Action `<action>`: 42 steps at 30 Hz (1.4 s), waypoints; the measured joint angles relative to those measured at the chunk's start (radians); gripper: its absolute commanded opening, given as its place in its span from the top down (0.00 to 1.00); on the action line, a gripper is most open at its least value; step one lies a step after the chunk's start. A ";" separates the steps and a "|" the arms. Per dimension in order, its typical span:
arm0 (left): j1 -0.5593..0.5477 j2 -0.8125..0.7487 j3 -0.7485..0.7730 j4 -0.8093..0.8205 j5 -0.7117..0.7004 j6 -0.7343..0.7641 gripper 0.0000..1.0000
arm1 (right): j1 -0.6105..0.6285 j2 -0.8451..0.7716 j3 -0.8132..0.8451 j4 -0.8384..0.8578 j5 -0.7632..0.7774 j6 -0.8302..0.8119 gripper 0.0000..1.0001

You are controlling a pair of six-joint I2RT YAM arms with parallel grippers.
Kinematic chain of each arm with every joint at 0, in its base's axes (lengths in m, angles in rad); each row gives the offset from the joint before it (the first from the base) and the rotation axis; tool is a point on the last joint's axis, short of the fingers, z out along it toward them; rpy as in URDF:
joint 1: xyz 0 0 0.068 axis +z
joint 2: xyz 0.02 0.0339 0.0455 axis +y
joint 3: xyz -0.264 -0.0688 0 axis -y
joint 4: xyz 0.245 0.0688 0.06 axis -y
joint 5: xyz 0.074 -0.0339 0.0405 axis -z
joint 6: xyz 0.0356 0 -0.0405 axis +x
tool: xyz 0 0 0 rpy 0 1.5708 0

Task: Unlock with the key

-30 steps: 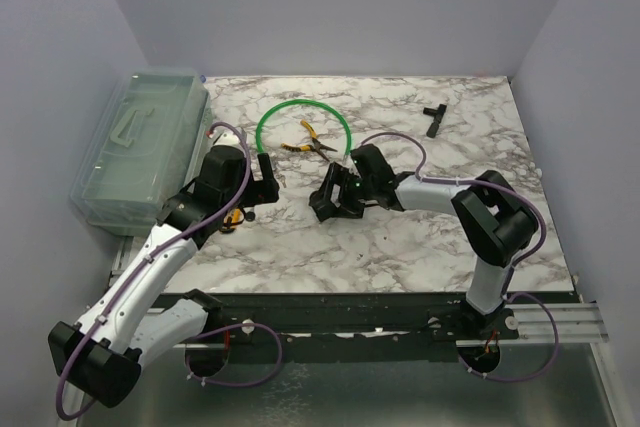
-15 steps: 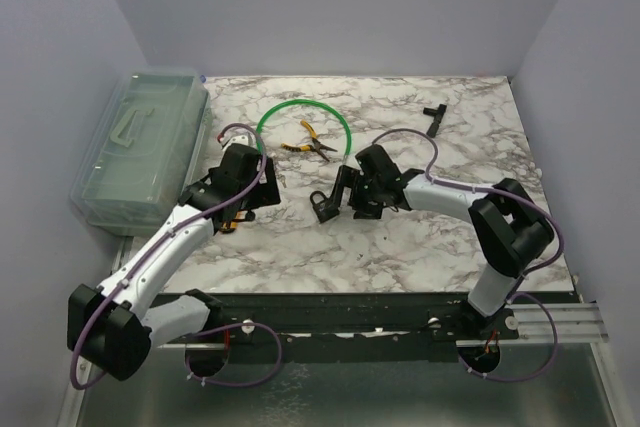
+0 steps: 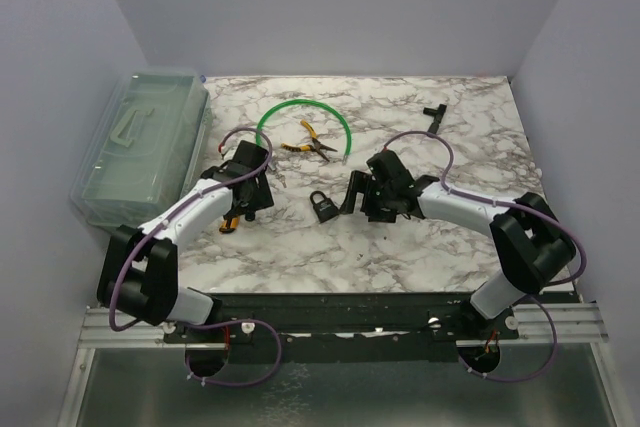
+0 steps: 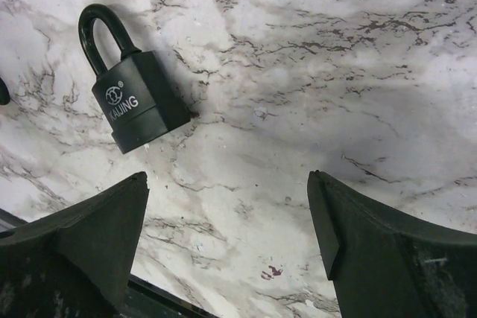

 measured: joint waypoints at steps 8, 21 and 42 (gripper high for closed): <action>0.014 0.132 0.000 0.031 0.006 -0.033 0.37 | 0.000 -0.037 -0.032 0.008 -0.004 -0.006 0.11; 0.058 0.214 0.010 0.085 0.021 -0.031 0.52 | 0.000 -0.037 -0.040 0.013 -0.007 -0.018 0.12; 0.076 0.205 0.012 0.107 0.129 -0.020 0.82 | 0.000 -0.051 -0.044 0.043 -0.032 -0.073 0.17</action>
